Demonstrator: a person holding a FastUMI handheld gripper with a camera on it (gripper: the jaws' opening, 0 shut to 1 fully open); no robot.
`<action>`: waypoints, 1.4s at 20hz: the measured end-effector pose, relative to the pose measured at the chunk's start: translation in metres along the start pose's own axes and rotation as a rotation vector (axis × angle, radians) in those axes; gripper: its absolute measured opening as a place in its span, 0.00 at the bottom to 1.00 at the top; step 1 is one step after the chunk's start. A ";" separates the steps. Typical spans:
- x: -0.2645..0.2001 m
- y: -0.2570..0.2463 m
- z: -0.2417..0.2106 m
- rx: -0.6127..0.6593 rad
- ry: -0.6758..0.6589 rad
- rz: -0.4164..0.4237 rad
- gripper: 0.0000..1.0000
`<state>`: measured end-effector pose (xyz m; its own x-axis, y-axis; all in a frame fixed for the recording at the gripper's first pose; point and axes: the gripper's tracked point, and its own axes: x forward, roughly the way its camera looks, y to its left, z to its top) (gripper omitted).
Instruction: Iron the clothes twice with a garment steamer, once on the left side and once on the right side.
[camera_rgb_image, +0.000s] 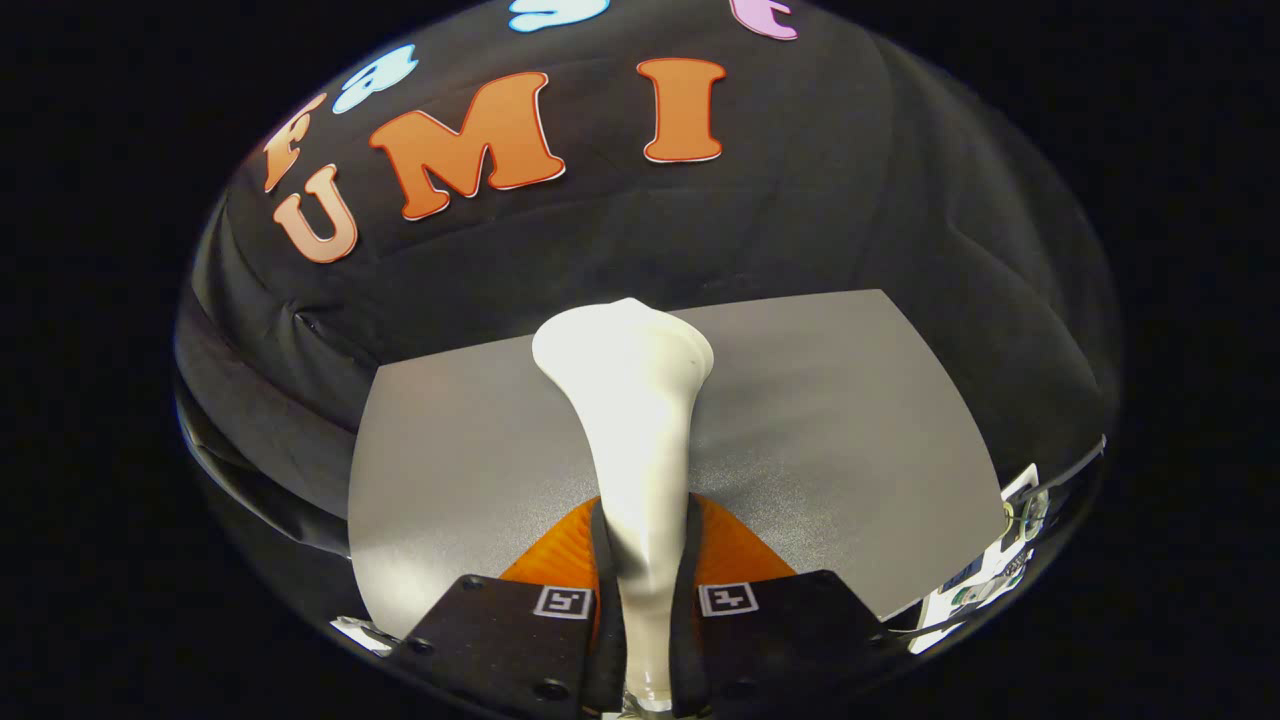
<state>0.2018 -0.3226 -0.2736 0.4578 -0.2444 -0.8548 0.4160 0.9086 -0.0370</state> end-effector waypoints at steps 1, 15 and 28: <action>-0.003 -0.001 -0.004 -0.013 0.001 -0.008 0.24; -0.120 0.083 -0.037 -0.246 -0.295 -0.034 0.20; -0.300 0.279 -0.116 -0.384 -0.656 0.168 0.20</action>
<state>0.0899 0.0437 -0.0879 0.9117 -0.1344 -0.3882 0.0532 0.9757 -0.2127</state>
